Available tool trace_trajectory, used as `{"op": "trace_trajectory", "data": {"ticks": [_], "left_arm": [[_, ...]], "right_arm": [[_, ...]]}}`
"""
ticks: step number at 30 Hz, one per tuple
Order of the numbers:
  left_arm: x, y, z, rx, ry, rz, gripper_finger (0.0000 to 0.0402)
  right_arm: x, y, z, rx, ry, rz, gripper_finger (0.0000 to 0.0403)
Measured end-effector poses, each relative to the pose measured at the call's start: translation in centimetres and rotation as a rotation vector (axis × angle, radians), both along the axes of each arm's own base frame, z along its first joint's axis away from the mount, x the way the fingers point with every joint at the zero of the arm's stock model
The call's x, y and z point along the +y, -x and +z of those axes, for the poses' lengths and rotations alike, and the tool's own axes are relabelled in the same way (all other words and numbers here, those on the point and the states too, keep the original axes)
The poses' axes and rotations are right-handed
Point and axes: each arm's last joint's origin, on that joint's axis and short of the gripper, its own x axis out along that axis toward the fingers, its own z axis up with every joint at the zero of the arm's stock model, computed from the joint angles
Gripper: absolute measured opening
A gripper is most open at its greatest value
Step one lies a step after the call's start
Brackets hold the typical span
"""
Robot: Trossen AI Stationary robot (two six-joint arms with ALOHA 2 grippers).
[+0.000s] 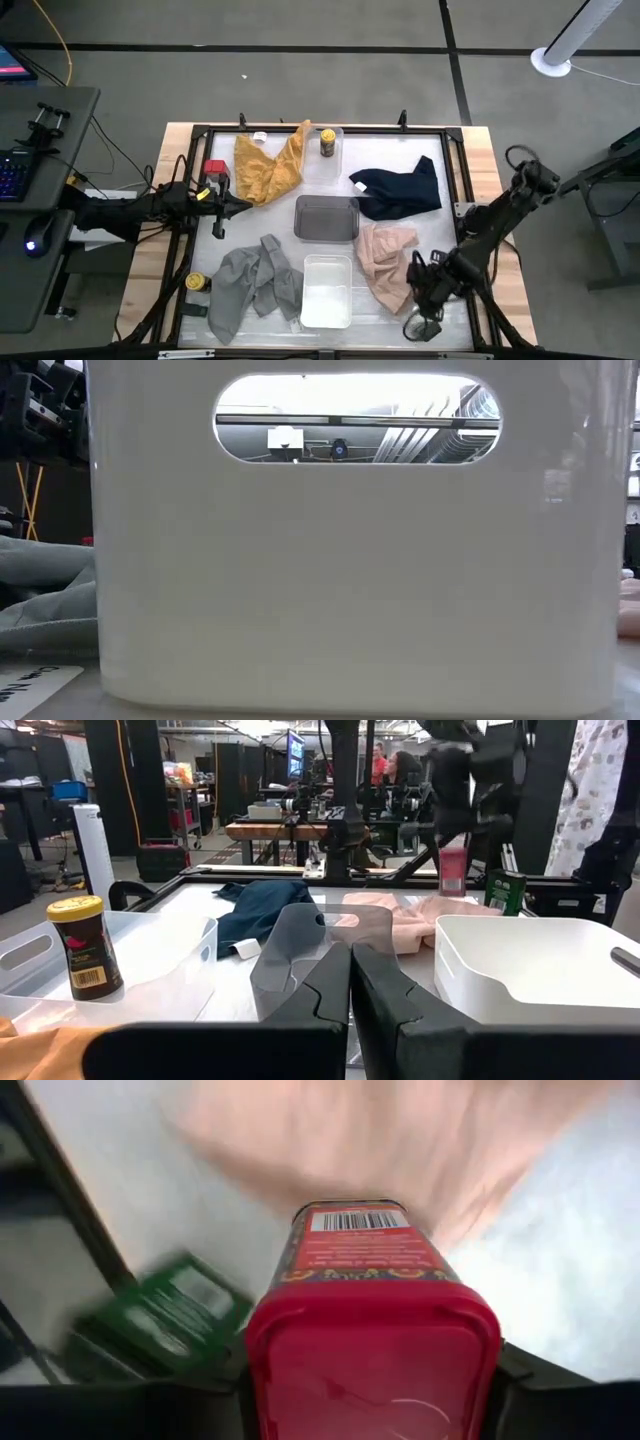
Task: Sort spices by type
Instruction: Put the right red spice can into the black bin
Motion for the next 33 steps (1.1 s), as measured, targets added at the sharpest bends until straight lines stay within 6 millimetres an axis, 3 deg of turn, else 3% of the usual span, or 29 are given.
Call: {"op": "trace_trajectory", "data": {"ticks": [8, 12, 17, 21, 26, 33], "left_arm": [[0.0, 0.0, 0.0, 0.000, 0.000, 0.000, 0.0000], [0.0, 0.0, 0.0, 0.000, 0.000, -0.001, 0.0000], [0.0, 0.0, 0.0, 0.000, 0.000, 0.000, 0.0000], [0.0, 0.0, 0.0, 0.000, 0.000, -0.001, 0.0000], [0.0, 0.0, 0.0, 0.000, 0.000, 0.000, 0.0000], [0.0, 0.0, 0.0, 0.000, 0.000, 0.000, 0.0000]], "right_arm": [[-6.6, -7.9, 9.2, -0.452, 0.051, -0.211, 0.0196], [-11.3, -11.9, 11.2, -0.557, 0.112, -0.381, 0.0196], [-16.4, -16.6, 9.9, -0.458, 0.009, -0.597, 0.0196], [-18.6, -19.7, 6.6, -0.282, -0.055, -0.660, 0.0196], [-19.7, -21.6, 2.8, -0.068, -0.022, -0.745, 0.0196], [-19.8, -22.3, 0.3, 0.064, 0.039, -0.908, 0.0196]]}}
